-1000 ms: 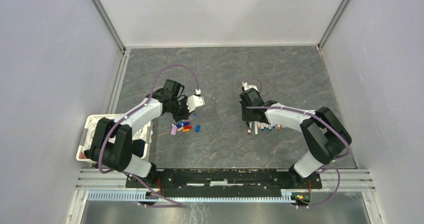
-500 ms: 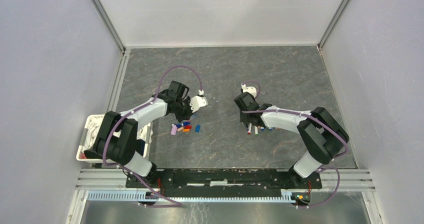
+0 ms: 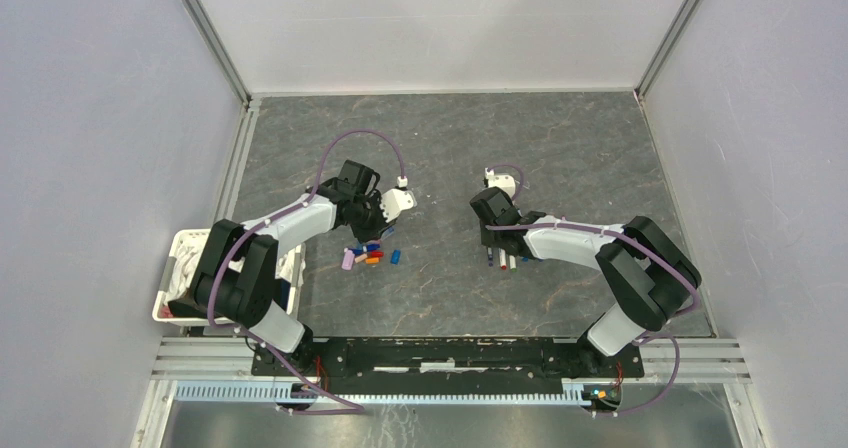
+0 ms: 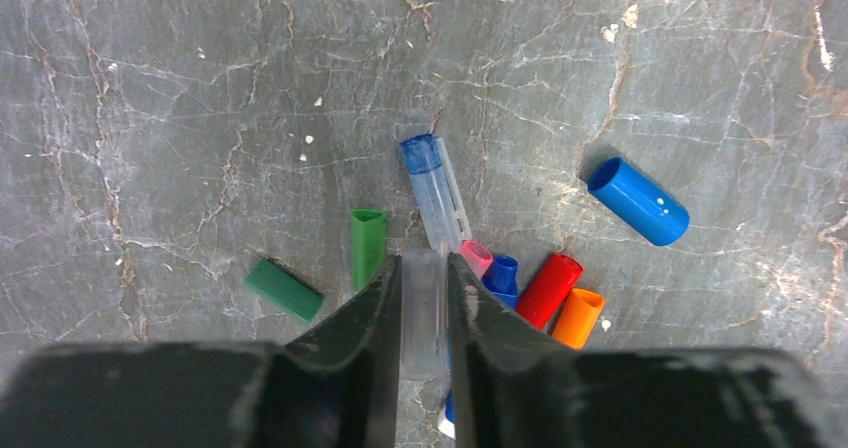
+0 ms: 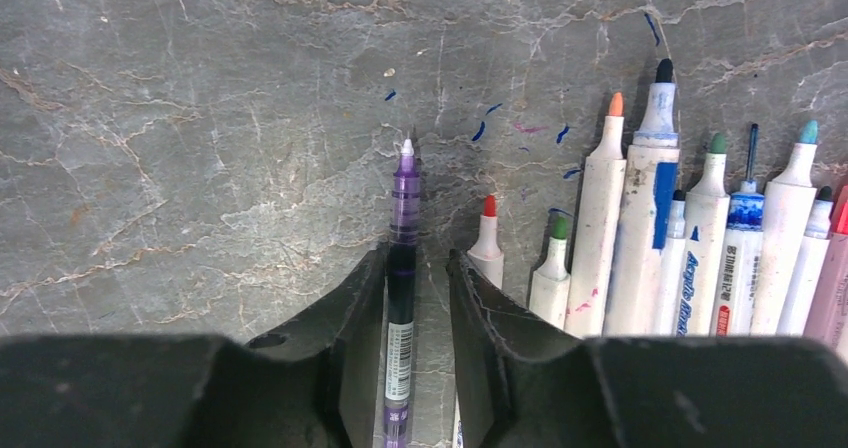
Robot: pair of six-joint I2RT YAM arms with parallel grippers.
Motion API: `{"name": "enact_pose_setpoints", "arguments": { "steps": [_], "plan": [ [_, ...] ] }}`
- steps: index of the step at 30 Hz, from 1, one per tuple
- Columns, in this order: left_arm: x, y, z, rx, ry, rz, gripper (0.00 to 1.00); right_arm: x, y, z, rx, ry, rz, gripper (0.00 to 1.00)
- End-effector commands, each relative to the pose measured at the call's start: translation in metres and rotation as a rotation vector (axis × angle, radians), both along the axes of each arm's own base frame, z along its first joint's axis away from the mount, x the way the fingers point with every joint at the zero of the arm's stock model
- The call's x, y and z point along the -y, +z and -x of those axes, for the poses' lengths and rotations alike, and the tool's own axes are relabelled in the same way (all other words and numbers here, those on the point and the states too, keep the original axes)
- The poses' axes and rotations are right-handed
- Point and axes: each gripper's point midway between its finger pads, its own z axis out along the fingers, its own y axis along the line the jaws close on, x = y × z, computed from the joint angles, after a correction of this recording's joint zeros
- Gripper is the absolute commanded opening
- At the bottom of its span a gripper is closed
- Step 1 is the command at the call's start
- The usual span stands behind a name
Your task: Open the pen caps
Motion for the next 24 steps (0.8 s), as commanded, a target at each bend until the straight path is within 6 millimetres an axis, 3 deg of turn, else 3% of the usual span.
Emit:
{"name": "enact_pose_setpoints", "arguments": {
  "steps": [1, 10, 14, 16, 20, 21, 22, 24],
  "plan": [
    [0.015, 0.029, -0.006, 0.015, 0.010, 0.074, 0.38, 0.009, 0.000, 0.005, -0.003, -0.011, 0.023, 0.37],
    [0.018, 0.091, -0.017, 0.078, 0.046, 0.117, 0.43, 0.009, 0.028, 0.002, 0.043, 0.007, 0.002, 0.36],
    [0.011, 0.127, -0.029, 0.130, 0.115, 0.128, 0.45, 0.022, 0.049, 0.003, 0.093, 0.010, 0.030, 0.36],
    [0.004, 0.148, -0.037, 0.159, 0.159, 0.146, 0.68, 0.031, 0.053, 0.007, 0.108, 0.005, 0.030, 0.42],
    [-0.019, 0.169, -0.047, 0.203, 0.265, 0.141, 0.73, 0.042, 0.063, 0.013, 0.162, 0.010, 0.012, 0.57],
    [-0.024, 0.173, -0.049, 0.214, 0.290, 0.140, 0.90, 0.046, 0.066, 0.013, 0.176, 0.006, 0.018, 0.61],
    [-0.028, 0.177, -0.050, 0.227, 0.304, 0.144, 0.99, 0.049, 0.072, 0.012, 0.196, 0.001, 0.019, 0.63],
    [-0.043, 0.185, -0.055, 0.257, 0.386, 0.166, 1.00, 0.057, 0.083, 0.008, 0.226, -0.006, 0.025, 0.69]
  ]
}}
